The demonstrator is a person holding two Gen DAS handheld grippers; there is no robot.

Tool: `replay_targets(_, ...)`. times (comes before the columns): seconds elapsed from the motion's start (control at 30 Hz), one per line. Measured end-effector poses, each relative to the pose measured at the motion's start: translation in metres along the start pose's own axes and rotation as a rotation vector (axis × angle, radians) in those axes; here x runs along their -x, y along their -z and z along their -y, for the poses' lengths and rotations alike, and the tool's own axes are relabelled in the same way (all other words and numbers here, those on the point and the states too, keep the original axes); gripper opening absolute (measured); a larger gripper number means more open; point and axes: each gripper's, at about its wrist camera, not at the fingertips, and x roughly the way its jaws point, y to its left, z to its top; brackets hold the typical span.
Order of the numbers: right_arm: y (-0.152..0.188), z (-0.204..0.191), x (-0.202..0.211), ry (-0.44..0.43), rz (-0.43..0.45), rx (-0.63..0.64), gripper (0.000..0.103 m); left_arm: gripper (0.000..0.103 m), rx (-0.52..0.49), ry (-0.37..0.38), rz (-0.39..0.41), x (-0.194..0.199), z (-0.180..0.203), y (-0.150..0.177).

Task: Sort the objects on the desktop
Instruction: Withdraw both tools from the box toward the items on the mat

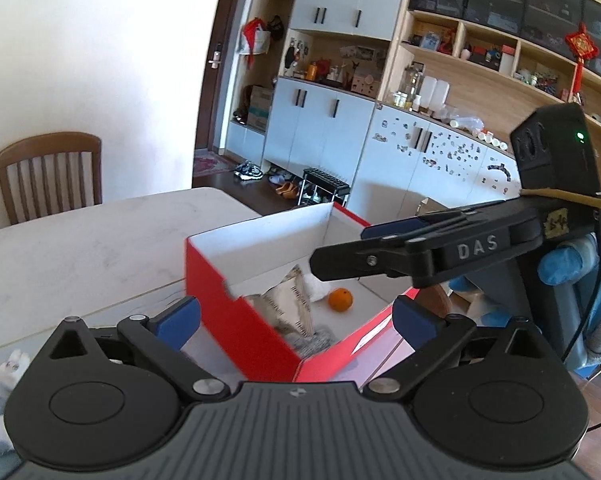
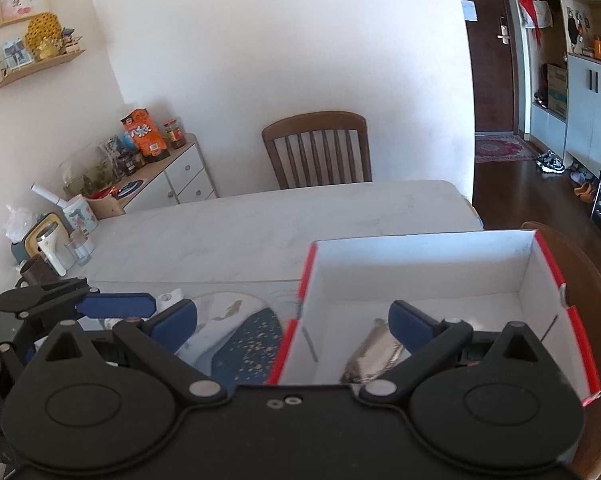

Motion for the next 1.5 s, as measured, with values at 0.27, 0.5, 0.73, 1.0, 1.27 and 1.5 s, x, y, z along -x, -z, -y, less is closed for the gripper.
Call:
replay_targets(0.27, 0.012, -0.041, -0.005, -0.002, -0.013, 0.009, 0.102, 0.102, -0.015, -0.015, 0.001, 0.038, -0.024, 0.020)
replay_targets(0.5, 0.025, -0.080, -0.015, 0.003, -0.034, 0.038, 0.102, 0.102, 0.012, -0.042, 0.009, 0.069, -0.054, 0.041)
replay_targets(0.73, 0.034, -0.117, -0.030, 0.015, -0.046, 0.071, 0.101, 0.102, 0.013, -0.070, -0.008, 0.089, -0.082, 0.062)
replay_targets(1.0, 0.046, -0.147, -0.054, 0.025, -0.079, 0.096, 0.100, 0.102, -0.005, -0.113, -0.055, 0.099, -0.110, 0.087)
replay_targets(1.27, 0.056, -0.167, -0.089, 0.046, -0.123, 0.113, 0.098, 0.102, -0.019, -0.138, -0.110, 0.095, -0.136, 0.109)
replay_targets(1.5, 0.063, -0.179, -0.120, 0.052, -0.165, 0.128, 0.096, 0.102, -0.037, -0.141, -0.158, 0.084, -0.154, 0.123)
